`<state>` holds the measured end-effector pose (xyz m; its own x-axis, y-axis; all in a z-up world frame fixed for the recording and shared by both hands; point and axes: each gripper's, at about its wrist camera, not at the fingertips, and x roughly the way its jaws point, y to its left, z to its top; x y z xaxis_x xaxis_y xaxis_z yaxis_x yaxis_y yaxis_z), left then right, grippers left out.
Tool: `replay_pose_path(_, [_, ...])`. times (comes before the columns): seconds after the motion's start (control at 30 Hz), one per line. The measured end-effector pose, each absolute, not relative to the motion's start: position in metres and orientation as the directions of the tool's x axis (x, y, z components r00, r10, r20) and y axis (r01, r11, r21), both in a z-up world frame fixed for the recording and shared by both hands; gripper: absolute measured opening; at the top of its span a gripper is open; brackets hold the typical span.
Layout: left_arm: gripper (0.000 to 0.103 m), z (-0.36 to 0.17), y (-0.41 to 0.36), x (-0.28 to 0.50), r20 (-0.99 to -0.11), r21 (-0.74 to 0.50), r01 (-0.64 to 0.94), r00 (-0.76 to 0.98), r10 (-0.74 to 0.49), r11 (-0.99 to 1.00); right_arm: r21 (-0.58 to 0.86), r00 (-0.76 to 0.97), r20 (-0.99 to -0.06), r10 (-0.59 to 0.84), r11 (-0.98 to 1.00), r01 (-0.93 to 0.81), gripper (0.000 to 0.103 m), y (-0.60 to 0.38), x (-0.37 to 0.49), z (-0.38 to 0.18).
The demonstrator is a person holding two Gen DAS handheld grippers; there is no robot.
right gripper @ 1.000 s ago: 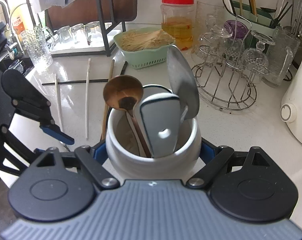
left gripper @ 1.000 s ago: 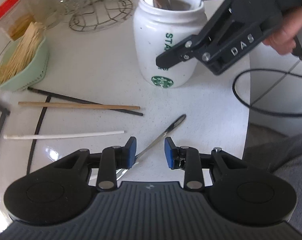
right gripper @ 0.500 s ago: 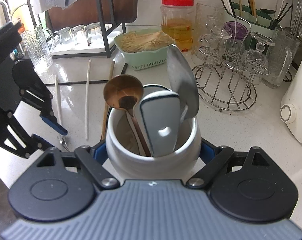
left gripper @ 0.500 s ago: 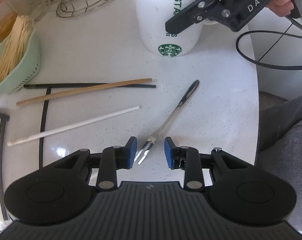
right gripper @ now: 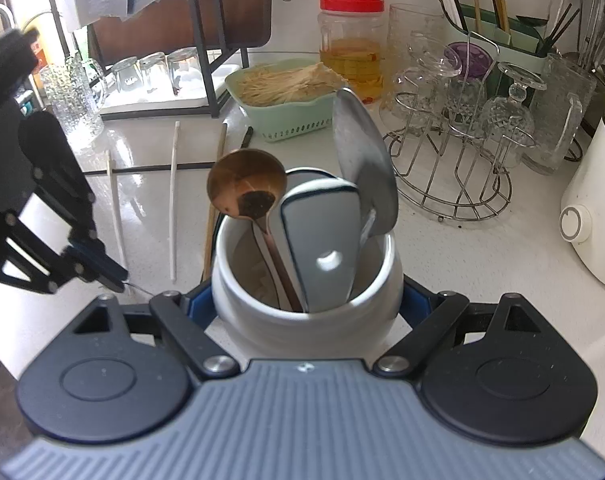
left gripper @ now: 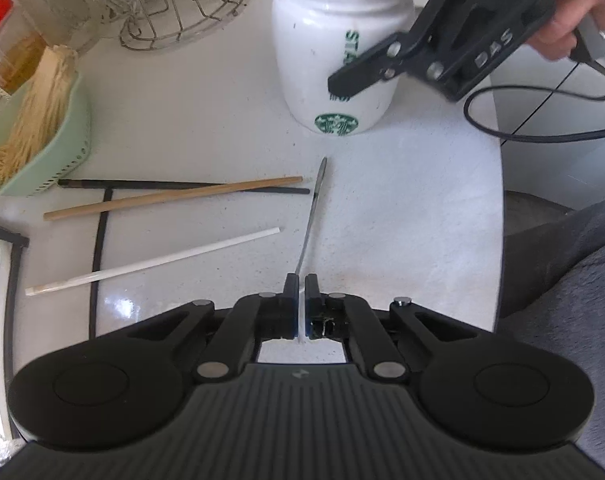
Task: Organize utensils
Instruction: 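Lift the steel fork with the left gripper toward the mug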
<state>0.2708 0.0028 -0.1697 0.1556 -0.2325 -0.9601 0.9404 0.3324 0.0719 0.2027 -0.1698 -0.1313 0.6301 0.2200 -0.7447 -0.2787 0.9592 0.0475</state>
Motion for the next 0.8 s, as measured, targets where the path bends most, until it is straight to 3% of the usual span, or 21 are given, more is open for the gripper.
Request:
replay_pose_path(0.27, [0.0,-0.146,-0.01,0.255,-0.964,0.091,0.927,0.174,-0.202,0.365,0.047,0.643,-0.736,0.212,0.963,-0.264,0.091,-0.169,0.2,-0.132])
replay_pose_path(0.5, [0.002,-0.16,-0.005,0.249,-0.958,0.148,0.918,0.226,-0.176,0.368,0.045,0.651,-0.729,0.21,0.964,-0.261,0.091,-0.17,0.199,-0.132])
replay_pose_path(0.63, [0.02,-0.173,0.003,0.256,-0.956,0.14,0.901,0.23,-0.179,0.41,0.04,0.65,-0.73,0.214,0.962,-0.272,0.091,-0.169,0.2,-0.132])
replay_pose_path(0.8, [0.021,-0.191,0.011,0.261,-0.955,0.151,0.893,0.242,-0.169,0.425,0.04,0.648,-0.731,0.214,0.962,-0.272,0.091,-0.169,0.2,-0.131])
